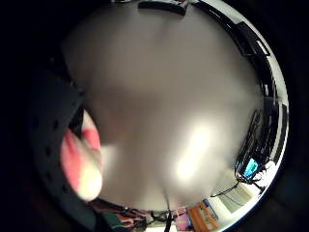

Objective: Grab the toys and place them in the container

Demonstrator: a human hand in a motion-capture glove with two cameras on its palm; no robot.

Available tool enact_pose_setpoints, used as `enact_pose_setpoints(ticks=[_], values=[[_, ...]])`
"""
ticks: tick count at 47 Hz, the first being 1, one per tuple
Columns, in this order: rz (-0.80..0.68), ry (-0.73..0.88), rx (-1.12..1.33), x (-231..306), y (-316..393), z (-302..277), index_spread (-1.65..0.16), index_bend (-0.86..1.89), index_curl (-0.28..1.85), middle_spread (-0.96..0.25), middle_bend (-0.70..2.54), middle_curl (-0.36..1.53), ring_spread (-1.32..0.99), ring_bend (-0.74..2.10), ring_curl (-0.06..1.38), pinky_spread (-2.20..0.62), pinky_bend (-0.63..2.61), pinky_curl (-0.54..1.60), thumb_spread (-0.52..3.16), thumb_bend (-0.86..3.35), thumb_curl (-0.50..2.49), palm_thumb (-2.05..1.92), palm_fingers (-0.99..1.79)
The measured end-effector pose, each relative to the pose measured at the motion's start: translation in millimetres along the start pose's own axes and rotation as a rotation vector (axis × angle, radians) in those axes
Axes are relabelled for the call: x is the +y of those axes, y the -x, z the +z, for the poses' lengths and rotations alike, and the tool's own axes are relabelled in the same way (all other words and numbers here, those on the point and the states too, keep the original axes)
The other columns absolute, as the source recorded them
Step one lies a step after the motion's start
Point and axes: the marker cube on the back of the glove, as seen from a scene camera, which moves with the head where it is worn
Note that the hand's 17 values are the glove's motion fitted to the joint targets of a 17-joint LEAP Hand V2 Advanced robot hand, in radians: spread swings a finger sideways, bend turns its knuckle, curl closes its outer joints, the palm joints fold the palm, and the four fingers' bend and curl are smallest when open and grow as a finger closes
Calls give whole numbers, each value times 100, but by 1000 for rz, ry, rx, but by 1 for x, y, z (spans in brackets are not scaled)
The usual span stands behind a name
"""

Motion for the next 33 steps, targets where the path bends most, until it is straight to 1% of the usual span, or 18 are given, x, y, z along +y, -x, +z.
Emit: enact_pose_setpoints(ticks=[3,4,7,8,10,18,22,27,33], values=[[-7,-4,21,5,3,-12,-36,43,40,-27,81,46,-33,100,66,-25,105,42,101,20,65,68,92],[-8,-8,28,7,4,-19,-37,44,41,-28,83,47,-34,102,67,-25,105,43,100,20,66,69,89],[0,-18,58,14,9,-49,-38,52,46,-30,92,52,-38,107,71,-28,110,46,93,18,69,68,91],[3,-22,64,17,11,-61,-39,51,47,-31,94,54,-39,108,72,-29,111,47,92,18,70,69,86],[2,-28,68,22,18,-85,-40,57,51,-32,100,57,-41,111,75,-30,113,49,89,17,72,69,86],[-89,-14,140,56,66,-169,-43,73,65,-35,114,68,-48,120,82,-34,120,56,77,16,79,70,75],[-113,-22,194,68,88,-196,-44,79,71,-36,119,73,-50,124,85,-34,123,59,72,15,83,70,68],[-141,-73,236,74,127,-229,-44,84,79,-36,124,78,-52,128,89,-35,128,63,68,13,86,69,61],[-177,-93,306,72,175,-236,-45,88,87,-36,128,83,-53,132,91,-35,134,66,64,12,90,69,55]])
